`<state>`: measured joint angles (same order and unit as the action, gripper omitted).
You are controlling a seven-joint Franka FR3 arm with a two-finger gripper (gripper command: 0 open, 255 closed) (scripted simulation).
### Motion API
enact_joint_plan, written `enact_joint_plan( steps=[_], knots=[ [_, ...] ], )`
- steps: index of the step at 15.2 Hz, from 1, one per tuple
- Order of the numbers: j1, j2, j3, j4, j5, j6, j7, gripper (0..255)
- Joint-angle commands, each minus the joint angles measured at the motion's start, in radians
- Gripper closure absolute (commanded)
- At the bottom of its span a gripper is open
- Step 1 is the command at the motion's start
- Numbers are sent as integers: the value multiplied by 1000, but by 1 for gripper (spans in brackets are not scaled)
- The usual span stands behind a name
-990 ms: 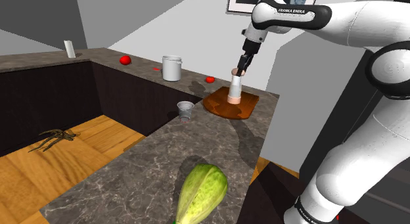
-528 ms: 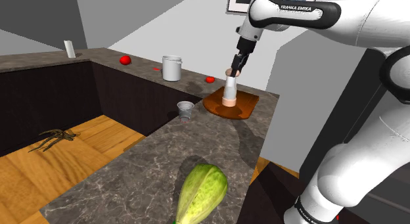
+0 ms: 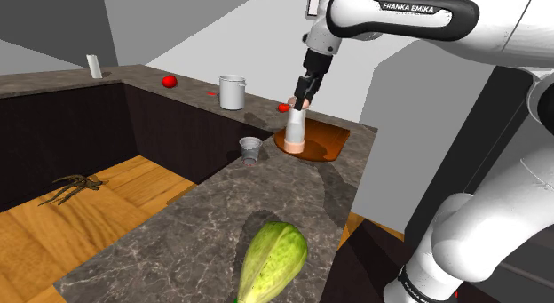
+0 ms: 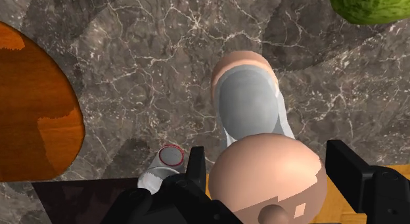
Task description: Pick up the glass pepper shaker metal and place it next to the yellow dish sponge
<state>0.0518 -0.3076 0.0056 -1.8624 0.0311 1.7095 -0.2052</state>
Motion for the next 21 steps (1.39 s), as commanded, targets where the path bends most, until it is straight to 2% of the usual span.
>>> enact_joint_plan(
  steps=[1,11,21],
  knots=[
    [16,8,33,8,2,2,50,255],
    [99,66,202,71,1,1,301,255],
    [191,237,367,260,-63,-26,565,255]
  ],
)
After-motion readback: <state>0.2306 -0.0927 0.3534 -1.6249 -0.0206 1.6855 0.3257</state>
